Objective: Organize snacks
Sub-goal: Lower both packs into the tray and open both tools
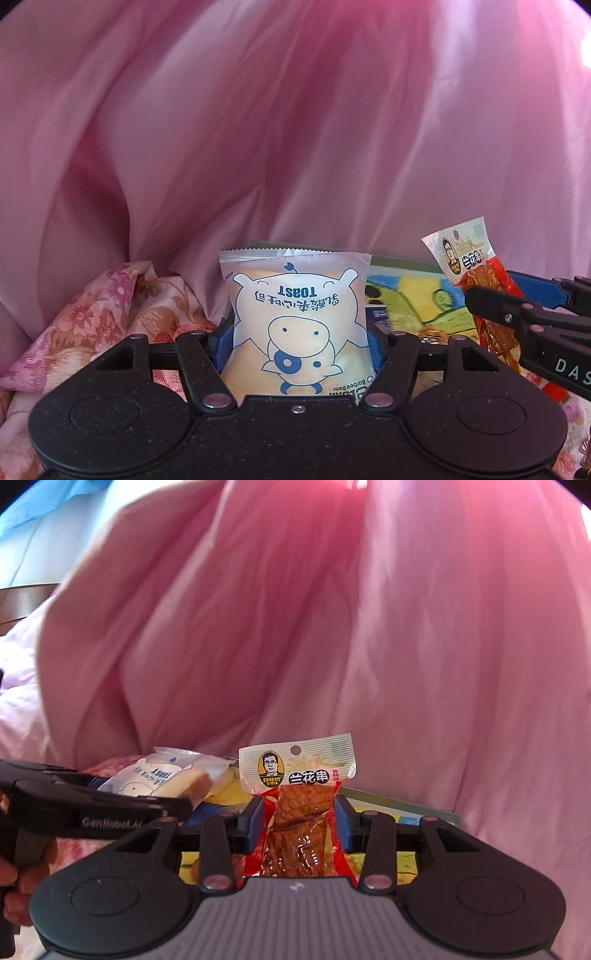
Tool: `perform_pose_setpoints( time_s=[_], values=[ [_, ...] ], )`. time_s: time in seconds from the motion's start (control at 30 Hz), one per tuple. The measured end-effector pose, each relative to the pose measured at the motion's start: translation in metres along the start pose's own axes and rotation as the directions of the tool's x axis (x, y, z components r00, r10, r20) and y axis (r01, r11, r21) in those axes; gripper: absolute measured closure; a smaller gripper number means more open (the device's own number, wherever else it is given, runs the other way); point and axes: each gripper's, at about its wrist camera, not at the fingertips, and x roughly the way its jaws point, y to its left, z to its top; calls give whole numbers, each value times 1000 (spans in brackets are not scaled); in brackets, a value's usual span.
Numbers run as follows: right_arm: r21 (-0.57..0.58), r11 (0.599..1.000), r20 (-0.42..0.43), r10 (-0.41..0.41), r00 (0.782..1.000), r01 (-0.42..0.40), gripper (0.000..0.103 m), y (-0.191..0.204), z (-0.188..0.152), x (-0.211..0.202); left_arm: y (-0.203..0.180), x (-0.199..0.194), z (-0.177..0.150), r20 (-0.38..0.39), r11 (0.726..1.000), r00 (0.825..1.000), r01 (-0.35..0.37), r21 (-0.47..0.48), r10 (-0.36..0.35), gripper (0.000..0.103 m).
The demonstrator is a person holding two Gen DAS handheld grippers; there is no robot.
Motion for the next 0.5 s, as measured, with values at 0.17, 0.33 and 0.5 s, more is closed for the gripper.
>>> perform_pose_setpoints(
  time_s=[0.17,0.33,0.5],
  values=[
    [20,1000,-45,3,999,-2,59,-1,-13,27,1,19,-4,-18,1000,1000,5,-1,-5,36],
    [53,999,-74,18,997,-14,58,-1,-26,44,0,31,-9,-29,1000,1000,8,11,-7,36],
    [87,996,-74,32,997,-25,54,-6,-24,53,0,34,-10,2,1000,1000,2,9,-2,35]
  ],
)
